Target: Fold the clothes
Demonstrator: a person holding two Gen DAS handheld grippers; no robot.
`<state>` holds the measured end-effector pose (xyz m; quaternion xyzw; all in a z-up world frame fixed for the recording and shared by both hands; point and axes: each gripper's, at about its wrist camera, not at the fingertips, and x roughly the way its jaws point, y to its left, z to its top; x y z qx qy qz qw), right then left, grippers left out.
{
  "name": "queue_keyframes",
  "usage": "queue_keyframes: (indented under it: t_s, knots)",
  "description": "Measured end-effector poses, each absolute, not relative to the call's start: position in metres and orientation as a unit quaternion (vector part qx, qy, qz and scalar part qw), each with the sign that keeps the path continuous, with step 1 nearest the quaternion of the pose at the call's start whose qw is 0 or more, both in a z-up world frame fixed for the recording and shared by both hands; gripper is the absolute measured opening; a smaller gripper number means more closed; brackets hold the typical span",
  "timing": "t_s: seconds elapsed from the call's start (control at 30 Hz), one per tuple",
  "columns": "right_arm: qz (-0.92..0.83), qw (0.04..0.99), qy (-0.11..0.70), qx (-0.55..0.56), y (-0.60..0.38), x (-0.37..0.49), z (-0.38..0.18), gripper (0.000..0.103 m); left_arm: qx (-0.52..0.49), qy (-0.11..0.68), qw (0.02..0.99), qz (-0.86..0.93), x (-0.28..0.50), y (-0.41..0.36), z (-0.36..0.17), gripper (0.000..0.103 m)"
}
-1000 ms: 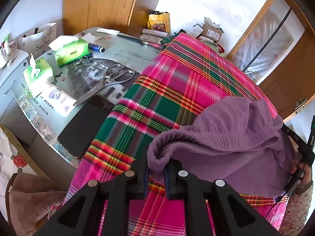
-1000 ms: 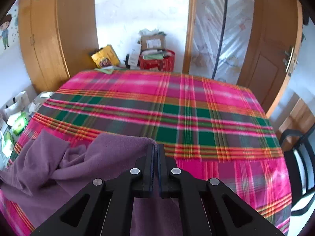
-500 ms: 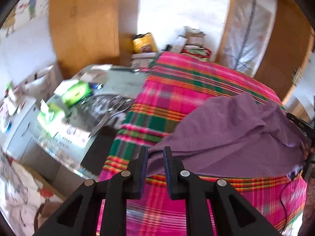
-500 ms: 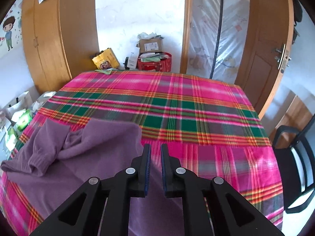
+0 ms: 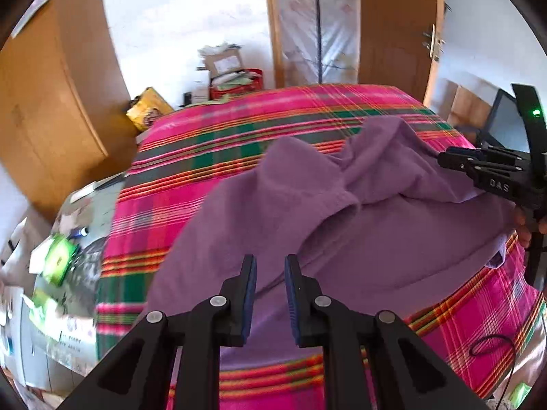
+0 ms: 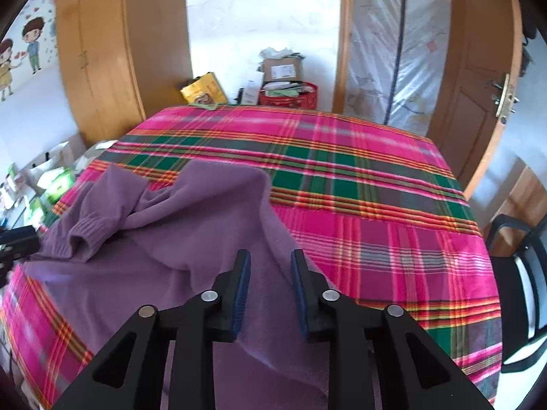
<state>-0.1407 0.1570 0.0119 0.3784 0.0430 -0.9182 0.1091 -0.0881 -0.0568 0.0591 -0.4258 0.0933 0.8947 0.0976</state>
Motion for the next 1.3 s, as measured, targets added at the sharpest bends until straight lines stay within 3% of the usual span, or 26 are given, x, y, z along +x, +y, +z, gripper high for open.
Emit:
queue_keyframes:
  t_s: [0.2,0.77,1.1,1.13,1.2,1.3]
  knots:
    - [-0.908,0.148,0.038,0.389,0.154,-0.135,0.004,0.035,-0.419,0.134,0.131,0.889,-0.089,-0.025,0.052,0.019]
    - [-0.905,0.159,0.030,0.394,0.153,-0.135,-0.005,0.035,-0.399,0.271,0.112,0.869,-0.108,0.032,0.021,0.023]
    - [-0.895,0.184,0.027,0.405,0.147,-0.141,-0.008,0.035,-0.434,0.151,0.087,0.884,-0.146,-0.018,0.033,0.011]
    - [-0.895,0.185,0.030,0.405,0.146,-0.141,-0.008,0.034,-0.435,0.146,0.082,0.885,-0.148,-0.023,0.034,0.011]
    - [-0.895,0.183,0.034,0.405,0.144,-0.142,-0.008,0.017,-0.434,0.135,0.076,0.888,-0.152,-0.030,0.036,0.010]
    - [-0.895,0.180,0.035,0.407,0.145,-0.144,-0.009,0.007,-0.425,0.118,0.059,0.896,-0.158,-0.045,0.044,0.009]
